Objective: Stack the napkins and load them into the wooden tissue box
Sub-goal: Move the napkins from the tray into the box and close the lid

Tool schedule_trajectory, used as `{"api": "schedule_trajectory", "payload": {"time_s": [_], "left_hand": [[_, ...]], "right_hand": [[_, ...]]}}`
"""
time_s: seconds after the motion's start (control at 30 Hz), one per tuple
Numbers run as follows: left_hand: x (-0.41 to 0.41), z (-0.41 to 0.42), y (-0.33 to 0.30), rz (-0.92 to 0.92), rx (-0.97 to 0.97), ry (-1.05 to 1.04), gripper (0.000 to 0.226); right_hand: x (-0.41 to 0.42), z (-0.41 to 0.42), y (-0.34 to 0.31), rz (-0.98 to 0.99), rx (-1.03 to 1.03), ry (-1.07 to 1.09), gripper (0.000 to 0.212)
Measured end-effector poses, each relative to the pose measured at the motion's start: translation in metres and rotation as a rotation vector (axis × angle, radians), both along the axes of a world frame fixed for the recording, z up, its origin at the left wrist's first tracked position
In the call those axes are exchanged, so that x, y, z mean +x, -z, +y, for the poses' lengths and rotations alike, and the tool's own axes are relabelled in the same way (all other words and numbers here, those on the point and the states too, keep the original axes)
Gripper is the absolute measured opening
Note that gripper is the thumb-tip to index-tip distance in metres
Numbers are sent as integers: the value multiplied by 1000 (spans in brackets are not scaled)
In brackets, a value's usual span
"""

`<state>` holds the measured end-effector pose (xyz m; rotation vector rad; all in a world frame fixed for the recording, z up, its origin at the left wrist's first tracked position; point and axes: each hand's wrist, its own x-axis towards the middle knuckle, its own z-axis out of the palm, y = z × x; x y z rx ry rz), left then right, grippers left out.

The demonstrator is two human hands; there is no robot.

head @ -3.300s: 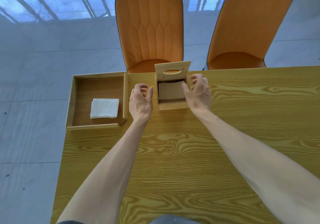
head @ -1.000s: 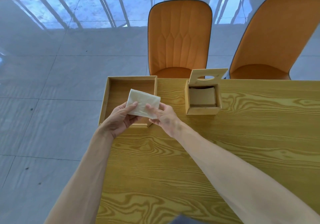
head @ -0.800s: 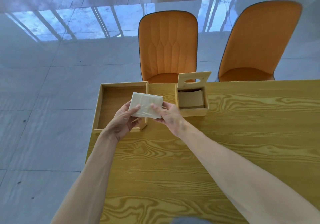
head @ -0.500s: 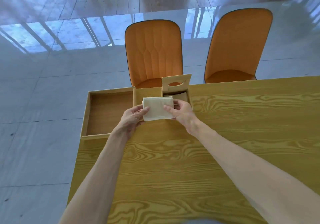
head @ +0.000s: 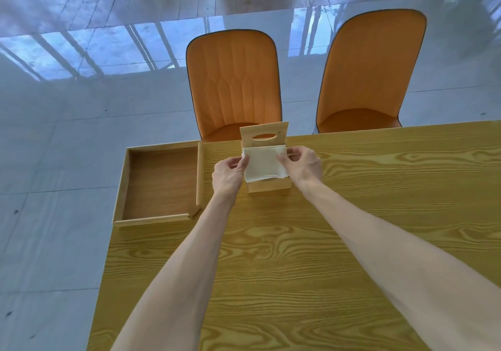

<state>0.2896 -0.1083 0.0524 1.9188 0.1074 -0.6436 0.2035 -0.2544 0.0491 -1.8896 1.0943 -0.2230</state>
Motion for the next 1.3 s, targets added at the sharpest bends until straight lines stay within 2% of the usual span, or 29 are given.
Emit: {"api": "schedule_trajectory", "payload": {"time_s": [0.4, 0.6, 0.8, 0.97, 1.3], "left_hand": [[0, -19, 16, -197, 254, 21, 37], [-4, -25, 19, -294, 346, 4, 26], [2, -22, 22, -290, 357, -13, 26], [9, -25, 25, -243, 348, -14, 38], [15, -40, 36, -135, 387, 4, 49]], "right_hand": [[14, -3, 15, 126, -200, -5, 34], [16, -4, 21, 143, -252, 25, 23], [20, -5, 24, 163, -253, 30, 22], [26, -12, 26, 158, -201, 50, 36], [39, -17, 34, 225, -103, 66, 41]]}}
